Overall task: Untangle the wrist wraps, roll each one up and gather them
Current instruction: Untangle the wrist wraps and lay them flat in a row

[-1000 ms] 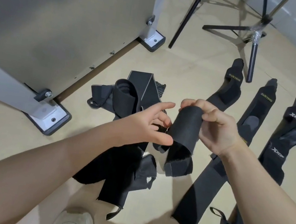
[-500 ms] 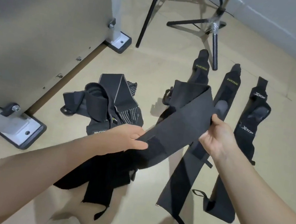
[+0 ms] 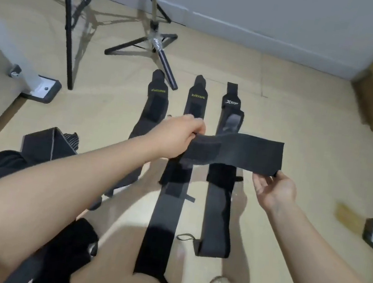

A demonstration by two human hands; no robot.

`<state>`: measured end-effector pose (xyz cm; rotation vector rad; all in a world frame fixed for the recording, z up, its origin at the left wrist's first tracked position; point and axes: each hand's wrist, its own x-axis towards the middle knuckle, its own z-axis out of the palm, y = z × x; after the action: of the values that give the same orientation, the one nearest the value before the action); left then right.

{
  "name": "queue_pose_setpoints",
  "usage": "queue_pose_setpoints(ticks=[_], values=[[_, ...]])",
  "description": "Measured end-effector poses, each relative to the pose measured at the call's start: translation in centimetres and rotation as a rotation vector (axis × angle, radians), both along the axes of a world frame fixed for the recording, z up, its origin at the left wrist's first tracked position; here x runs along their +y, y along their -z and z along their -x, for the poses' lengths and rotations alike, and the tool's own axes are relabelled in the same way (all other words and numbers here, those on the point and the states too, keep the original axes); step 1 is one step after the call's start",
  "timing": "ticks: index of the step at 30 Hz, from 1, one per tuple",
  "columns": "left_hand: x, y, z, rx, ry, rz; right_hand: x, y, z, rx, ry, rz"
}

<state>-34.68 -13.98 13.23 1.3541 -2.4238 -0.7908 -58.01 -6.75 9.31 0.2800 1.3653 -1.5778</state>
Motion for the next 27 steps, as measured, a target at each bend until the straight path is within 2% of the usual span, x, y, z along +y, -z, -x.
queue_pose_setpoints(ticks=[4,8,10,11,13,15,17,19,23,27], values=[[-1.3,-1.1,9.3,-0.269,0.227,0.285,4.0,2.0,5.6,0.128,0.115,-0.163],[-1.0,-0.8,17.3,-0.501,0.506,0.429,8.4,5.6,10.6,0.314,-0.172,-0.609],[-0.3,0.2,19.8,-0.583,0.668,0.519,9.2,6.5,12.5,0.442,-0.273,-0.653],[0.2,1.1,20.8,-0.588,0.749,0.620,8.9,6.2,13.0,0.511,-0.296,-0.608],[1.4,2.4,22.3,-0.537,0.864,0.778,7.4,5.1,13.3,0.565,-0.317,-0.379],[2.4,3.5,23.6,-0.478,0.971,0.839,5.3,4.0,13.3,0.518,-0.434,-0.144],[3.1,4.8,24.4,-0.464,1.043,0.874,3.6,3.5,13.4,0.456,-0.602,-0.021],[3.3,5.9,24.8,-0.434,1.090,0.864,2.2,3.7,13.5,0.431,-0.693,0.009],[3.5,7.5,25.0,-0.237,1.098,0.637,-0.6,4.9,13.9,0.320,-0.662,0.130],[1.2,8.5,24.9,-0.176,0.986,0.680,-4.1,6.2,16.0,0.411,-0.767,0.164]])
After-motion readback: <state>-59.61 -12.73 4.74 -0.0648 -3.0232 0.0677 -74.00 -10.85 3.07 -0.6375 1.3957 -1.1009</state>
